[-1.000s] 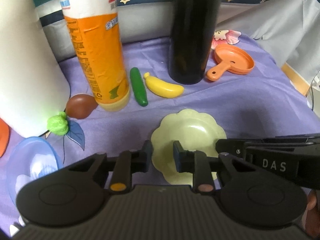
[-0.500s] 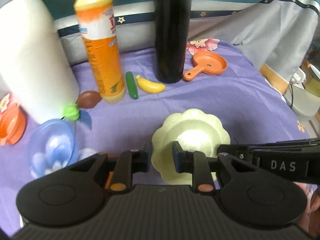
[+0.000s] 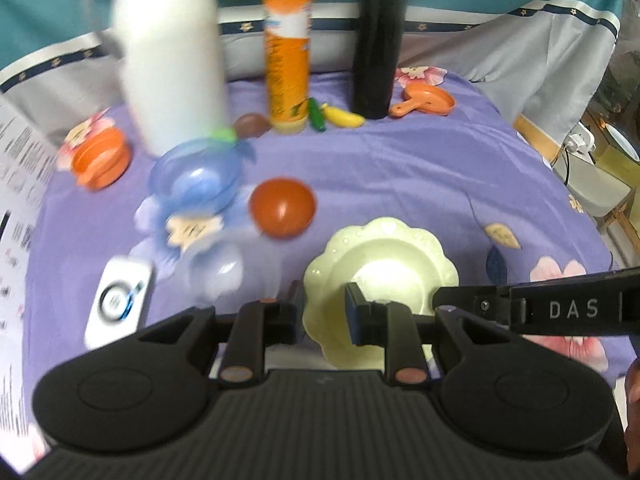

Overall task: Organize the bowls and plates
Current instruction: 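Carry the yellow plate with both grippers and lower it onto the green plate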

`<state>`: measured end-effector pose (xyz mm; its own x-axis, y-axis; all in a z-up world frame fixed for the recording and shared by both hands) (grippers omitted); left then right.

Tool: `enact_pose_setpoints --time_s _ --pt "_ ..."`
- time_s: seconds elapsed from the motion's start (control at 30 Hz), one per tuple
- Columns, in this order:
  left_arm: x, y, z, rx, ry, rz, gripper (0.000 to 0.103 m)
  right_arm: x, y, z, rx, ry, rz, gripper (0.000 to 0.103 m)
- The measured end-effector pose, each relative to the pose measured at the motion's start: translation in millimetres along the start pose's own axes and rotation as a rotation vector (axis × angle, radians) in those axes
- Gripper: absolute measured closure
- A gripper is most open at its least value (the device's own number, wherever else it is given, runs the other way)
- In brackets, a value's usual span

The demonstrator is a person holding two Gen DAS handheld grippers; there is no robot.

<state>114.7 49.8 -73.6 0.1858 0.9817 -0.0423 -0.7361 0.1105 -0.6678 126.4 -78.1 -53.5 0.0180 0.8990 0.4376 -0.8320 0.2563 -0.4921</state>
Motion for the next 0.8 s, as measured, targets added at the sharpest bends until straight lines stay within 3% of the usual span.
enact_pose_setpoints --time_s 0.5,0.8 --pt "59.9 91.4 50.2 0.063 -0.048 0.104 0.082 61.3 101.9 -1.2 0.180 -0.057 0.053 0.090" --pt "66.5 106.5 38.7 0.087 -0.037 0.123 0.082 66.7 119.4 -14.0 0.225 -0.023 0.068 0.090"
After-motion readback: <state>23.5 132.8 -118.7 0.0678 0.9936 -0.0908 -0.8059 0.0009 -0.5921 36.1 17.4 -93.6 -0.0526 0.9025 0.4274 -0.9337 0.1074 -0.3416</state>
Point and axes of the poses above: each gripper's, at about its wrist camera, not at the fingertips, and z roughly against the way its jaws point, x to its left, y to its underside, the point moved 9 cm from there along -z, roughly the way its jaws point, and after that the axes turned 7 degrees about -x, right-handed, at the moved point
